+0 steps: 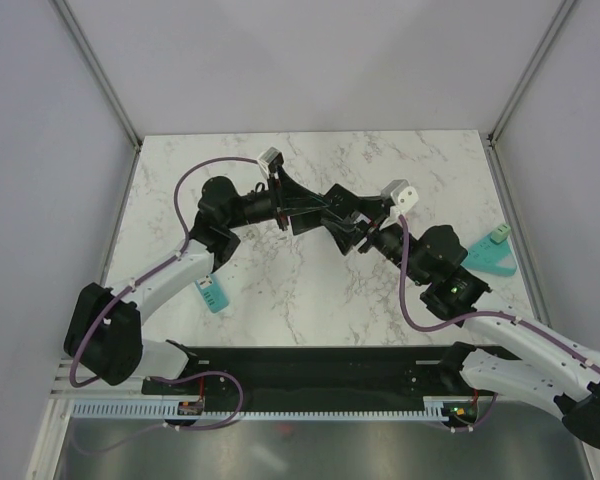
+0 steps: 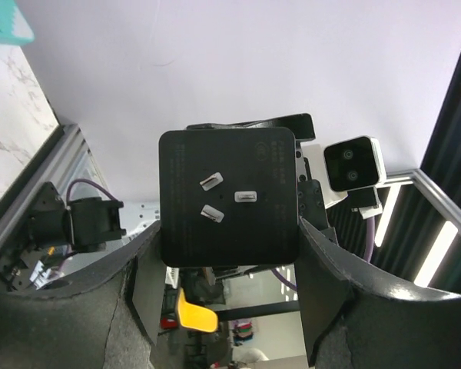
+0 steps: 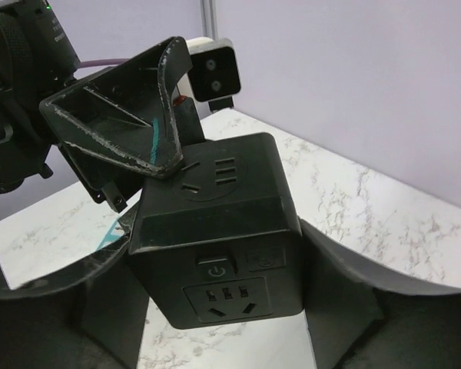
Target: Insert the plug
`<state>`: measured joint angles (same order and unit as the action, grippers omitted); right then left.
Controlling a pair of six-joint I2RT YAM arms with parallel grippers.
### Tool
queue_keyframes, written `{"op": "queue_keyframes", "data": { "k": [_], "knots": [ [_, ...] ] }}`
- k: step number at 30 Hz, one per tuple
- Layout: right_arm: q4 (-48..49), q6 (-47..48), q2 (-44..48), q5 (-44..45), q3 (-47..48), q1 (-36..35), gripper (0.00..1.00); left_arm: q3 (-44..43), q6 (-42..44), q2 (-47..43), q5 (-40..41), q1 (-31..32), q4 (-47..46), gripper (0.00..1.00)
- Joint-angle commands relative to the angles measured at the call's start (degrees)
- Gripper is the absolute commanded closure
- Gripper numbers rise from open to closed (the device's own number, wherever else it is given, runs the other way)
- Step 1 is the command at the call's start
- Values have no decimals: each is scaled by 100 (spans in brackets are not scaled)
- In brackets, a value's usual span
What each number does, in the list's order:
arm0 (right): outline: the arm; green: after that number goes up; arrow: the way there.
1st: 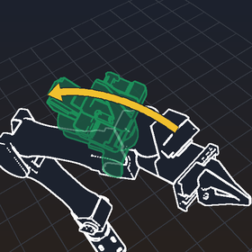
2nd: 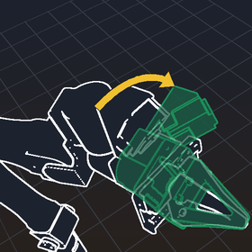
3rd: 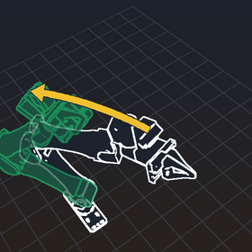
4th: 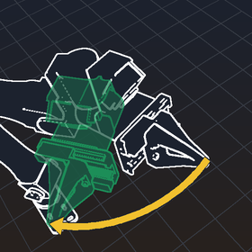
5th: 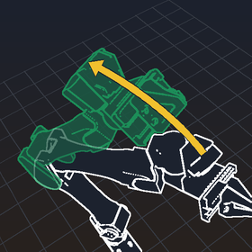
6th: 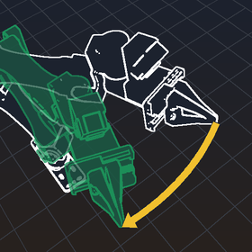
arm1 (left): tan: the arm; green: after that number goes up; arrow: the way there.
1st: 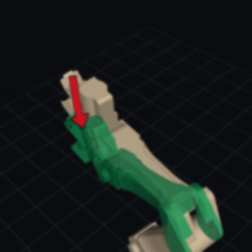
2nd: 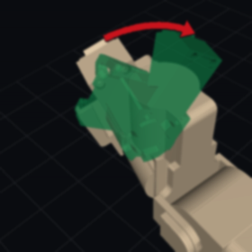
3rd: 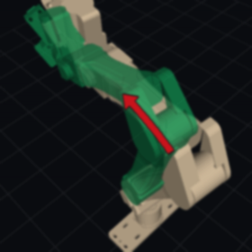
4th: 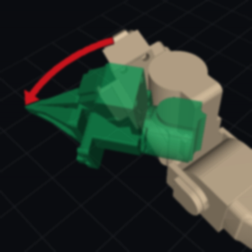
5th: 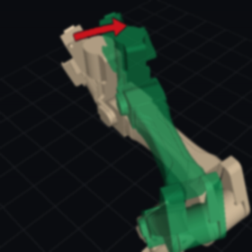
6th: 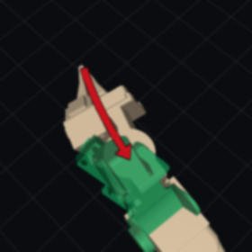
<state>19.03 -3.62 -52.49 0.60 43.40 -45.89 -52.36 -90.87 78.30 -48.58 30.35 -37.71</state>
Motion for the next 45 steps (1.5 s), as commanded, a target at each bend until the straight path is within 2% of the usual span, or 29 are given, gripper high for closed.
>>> {"op": "queue_keyframes", "data": {
  "k": [1, 2, 3, 4, 5, 6, 7, 8, 10, 15, 18, 20, 22, 23, 25, 26, 27, 29, 30, 31, 35, 37, 41, 45],
  "knots": [
    [224, 37, -7, -51, 134, 27, 34, 33, -669, -8, -126, -11, -975, 98],
    [233, 28, 10, -43, 134, 27, 48, 41, -669, 1, -134, -11, -992, 98],
    [277, 19, 28, -43, 134, 27, 68, 33, -643, 10, -161, -11, -1010, 98],
    [294, 10, 72, -43, 134, 27, 76, 33, -599, 18, -178, -11, -1053, 97],
    [303, 1, 98, -51, 143, 19, 81, 15, -529, 18, -196, -11, -1062, 77],
    [303, -16, 116, -51, 169, 27, 91, -2, -389, 18, -213, -11, -1045, 65],
    [295, -25, 160, -43, 178, 27, 96, -37, -301, -16, -222, -3, -949, 54],
    [286, -51, 177, -43, 204, 27, 100, -72, -204, -43, -196, -11, -774, 27],
    [251, -95, 239, -43, 222, 27, 100, -152, 147, -148, -135, -3, -124, 18],
    [-187, -394, 380, 167, 370, 27, 100, -186, 586, -280, 15, -11, 307, 18],
    [-1136, -621, 511, 483, 686, 27, 100, -327, 1121, -429, 294, -38, 1404, 23],
    [-1723, -763, 634, 625, 749, 27, 100, -485, 1456, -587, 550, -64, 2694, 23],
    [-2059, -930, 836, 818, 741, 27, 100, -906, 2317, -684, 1260, -64, 3722, 22],
    [-2322, -948, 906, 906, 723, 27, 100, -1047, 2728, -798, 2037, -73, 4937, 22],
    [-2526, -974, 1126, 1055, 688, 27, 100, -1241, 2925, -930, 2928, -90, 5876, 20],
    [-2648, -974, 1196, 1082, 679, 19, 100, -1294, 2961, -1000, 3438, -125, 6786, 19],
    [-2658, -983, 1328, 1100, 661, 19, 100, -1364, 3039, -1123, 4478, -134, 7273, 19],
    [-2659, -966, 1425, 1065, 644, 19, 100, -1365, 3128, -1185, 5424, -300, 8352, 16],
    [-2659, -948, 1417, 1039, 652, 27, 100, -1226, 3093, -1238, 6090, -415, 8603, 16],
    [-2659, -913, 1365, 1021, 670, 27, 100, -1085, 3023, -1282, 6280, -746, 8779, 14],
    [-2598, -772, 1083, 811, 696, 27, 100, -206, 2909, -1388, 6370, -1802, 8887, 12],
    [-2527, -781, 978, 688, 705, 27, 100, 111, 2917, -1161, 6378, -2215, 8904, 12],
    [-2360, -720, 890, 362, 697, 27, 100, 349, 2882, -642, 6983, -2305, 8905, 9],
    [-2377, -579, 846, 239, 661, 19, 100, 524, 2934, -211, 7064, -2305, 8677, 6]
  ]
}}
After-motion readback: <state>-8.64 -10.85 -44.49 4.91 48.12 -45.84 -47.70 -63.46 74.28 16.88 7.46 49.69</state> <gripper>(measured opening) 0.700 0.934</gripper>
